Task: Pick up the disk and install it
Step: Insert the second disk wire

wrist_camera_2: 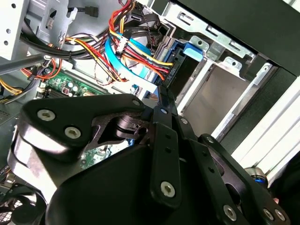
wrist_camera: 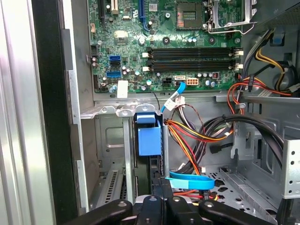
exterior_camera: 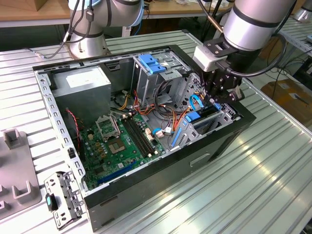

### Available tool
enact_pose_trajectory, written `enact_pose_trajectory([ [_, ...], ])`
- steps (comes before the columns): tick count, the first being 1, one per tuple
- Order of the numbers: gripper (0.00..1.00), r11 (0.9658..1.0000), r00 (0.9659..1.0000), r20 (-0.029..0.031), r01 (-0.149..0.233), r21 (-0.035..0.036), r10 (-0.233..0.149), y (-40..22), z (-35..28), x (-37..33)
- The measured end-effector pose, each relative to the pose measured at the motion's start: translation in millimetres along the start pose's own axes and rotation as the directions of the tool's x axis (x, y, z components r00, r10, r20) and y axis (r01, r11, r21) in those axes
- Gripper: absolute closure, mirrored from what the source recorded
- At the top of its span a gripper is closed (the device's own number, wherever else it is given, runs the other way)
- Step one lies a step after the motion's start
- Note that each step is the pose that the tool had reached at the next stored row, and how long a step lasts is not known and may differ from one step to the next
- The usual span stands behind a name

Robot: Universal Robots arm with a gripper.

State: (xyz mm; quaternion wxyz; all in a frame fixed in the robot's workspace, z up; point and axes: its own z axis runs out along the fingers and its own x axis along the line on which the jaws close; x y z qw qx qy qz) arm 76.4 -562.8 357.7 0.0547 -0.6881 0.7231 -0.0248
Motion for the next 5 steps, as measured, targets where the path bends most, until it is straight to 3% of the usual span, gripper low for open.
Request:
enact_pose_trajectory([
  [5,0.89,1.0,1.0,0.0,0.0,0.0,0.0,-0.1,-0.6,0.0],
])
